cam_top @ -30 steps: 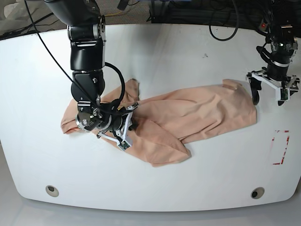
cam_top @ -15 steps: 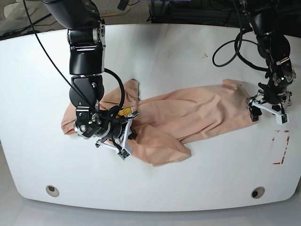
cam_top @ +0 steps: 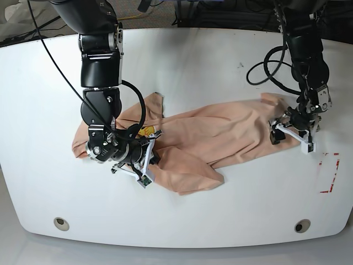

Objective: Fold the T-shirt properly
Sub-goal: 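Lower the left gripper onto the shirt's opposite end and pinch, then lift the shirt with both grippers up off the table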

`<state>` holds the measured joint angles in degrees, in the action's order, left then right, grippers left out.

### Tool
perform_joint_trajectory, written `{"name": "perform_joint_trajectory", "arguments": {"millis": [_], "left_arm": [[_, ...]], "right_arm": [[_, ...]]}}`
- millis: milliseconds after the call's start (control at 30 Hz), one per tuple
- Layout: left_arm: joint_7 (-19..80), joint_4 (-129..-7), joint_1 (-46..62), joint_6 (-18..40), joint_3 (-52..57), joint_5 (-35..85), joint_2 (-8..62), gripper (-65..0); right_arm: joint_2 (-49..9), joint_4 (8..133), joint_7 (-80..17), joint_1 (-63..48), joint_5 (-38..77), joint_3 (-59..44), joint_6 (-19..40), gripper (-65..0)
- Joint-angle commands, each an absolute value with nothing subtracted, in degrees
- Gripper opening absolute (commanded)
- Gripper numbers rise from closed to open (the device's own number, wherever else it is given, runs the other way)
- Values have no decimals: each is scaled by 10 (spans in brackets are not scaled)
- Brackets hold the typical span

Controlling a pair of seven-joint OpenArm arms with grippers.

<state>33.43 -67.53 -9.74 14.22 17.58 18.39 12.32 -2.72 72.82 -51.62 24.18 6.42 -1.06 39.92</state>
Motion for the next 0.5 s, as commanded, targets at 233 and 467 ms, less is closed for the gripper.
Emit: {"name": "perform_joint_trajectory", "arguments": {"millis": [233,467], "left_arm": [[364,-681,-110,141,173,185,107,-368],[364,-684,-103,140,173,185,109,-650]], "right_arm": [[-29,804,-507,247,76,-13,400,-650],[-33,835,-507,238,73,-14,400,-650]]}}
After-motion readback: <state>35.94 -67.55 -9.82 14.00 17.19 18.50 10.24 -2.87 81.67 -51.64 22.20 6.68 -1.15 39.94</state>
